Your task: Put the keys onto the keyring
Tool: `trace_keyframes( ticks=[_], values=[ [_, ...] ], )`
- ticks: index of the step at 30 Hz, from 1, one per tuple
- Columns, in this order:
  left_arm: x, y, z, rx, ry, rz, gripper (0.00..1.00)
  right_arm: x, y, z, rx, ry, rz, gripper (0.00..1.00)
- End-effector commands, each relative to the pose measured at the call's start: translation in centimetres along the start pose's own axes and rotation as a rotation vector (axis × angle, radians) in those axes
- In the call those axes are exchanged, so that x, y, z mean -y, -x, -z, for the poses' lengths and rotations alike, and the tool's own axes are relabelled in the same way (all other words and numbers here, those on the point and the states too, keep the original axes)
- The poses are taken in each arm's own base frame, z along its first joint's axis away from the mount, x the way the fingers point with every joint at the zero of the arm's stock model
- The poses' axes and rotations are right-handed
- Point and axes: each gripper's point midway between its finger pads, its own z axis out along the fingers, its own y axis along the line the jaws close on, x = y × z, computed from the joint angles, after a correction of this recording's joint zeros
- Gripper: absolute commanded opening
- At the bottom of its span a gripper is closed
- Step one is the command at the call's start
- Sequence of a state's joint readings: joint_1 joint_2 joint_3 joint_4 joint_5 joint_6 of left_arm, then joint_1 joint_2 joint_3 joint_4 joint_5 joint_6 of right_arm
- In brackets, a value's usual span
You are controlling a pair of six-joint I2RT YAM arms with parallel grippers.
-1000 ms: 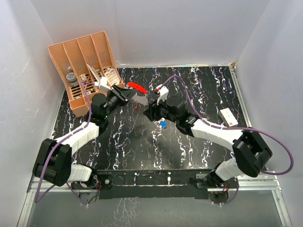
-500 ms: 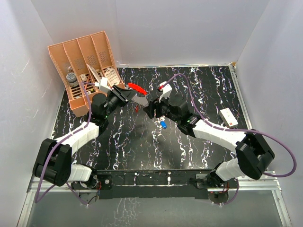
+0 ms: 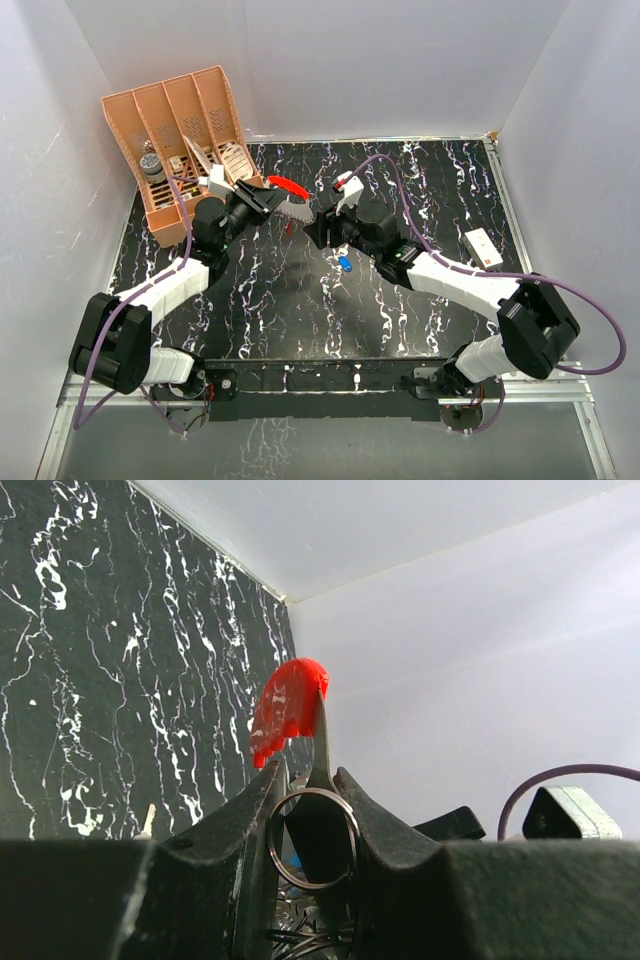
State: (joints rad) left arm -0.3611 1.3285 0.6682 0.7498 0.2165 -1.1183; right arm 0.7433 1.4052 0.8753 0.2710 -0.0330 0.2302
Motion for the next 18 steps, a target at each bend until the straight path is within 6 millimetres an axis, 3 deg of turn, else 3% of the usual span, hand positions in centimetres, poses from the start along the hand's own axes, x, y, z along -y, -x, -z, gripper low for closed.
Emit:
trace_keyframes(
  ticks=[1,10,18],
  values=[
    [2.9,1.5,0.2,0.047,-0.087,0.041,0.00,-1.1,3.5,-0.4,0.112,0.048,0.006,0.50],
    [3.3,1.7,0.1,0.050,-0.099,0.071,0.00,-1.0,2.5,0.2,0.138,0.054,-0.041,0.50],
    [3.0,1.6,0.3,0.061,-0.091,0.126,0.00,1.0,3.2,0.8,0.158,-0.053,-0.026,0.53]
  ],
)
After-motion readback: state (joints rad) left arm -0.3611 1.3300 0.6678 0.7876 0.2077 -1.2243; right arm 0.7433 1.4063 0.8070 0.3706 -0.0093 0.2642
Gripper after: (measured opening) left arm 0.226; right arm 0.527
